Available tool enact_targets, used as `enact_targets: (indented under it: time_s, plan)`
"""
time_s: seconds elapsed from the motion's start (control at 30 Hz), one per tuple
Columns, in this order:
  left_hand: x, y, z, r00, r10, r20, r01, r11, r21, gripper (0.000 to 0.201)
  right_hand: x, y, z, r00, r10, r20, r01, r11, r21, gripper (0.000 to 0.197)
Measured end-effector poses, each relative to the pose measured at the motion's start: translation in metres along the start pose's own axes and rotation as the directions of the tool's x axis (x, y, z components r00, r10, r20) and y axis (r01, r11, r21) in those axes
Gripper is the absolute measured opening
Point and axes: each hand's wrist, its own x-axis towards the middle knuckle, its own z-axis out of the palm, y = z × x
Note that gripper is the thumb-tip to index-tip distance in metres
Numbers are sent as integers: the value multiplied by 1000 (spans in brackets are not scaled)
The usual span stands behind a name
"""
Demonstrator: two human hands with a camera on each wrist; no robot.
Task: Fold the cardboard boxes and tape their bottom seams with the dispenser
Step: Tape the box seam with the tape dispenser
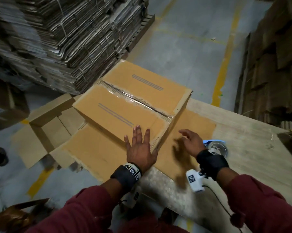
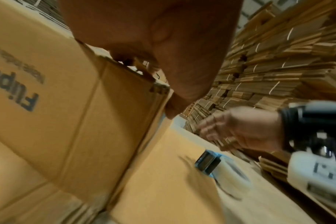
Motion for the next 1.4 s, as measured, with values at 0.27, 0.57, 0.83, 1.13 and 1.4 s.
enact_targets:
  time_s: [0.27, 0.57, 0.83, 1.13, 1.4]
  plan:
    - [32, 34, 0, 1000, 9, 6, -9, 999, -32, 98, 33, 107, -96, 995, 38, 90, 33, 736, -677, 70]
    - [31, 22, 7, 999, 36, -30, -32, 992, 118, 76, 22, 95, -92, 995, -69, 71, 98, 763, -639, 18]
    - [20, -16, 6, 957, 288, 43, -290, 930, 227, 71, 85, -7, -115, 810, -499, 310, 562, 505, -655, 59]
    - [47, -49, -17, 854, 484, 189, -520, 783, 342, 72, 45, 16, -122, 883, -315, 348, 468, 550, -692, 88]
    - [55, -67, -58, 734, 583, 348, -679, 648, 346, 67, -69, 19, -96, 947, -250, 200, 320, 707, -631, 29]
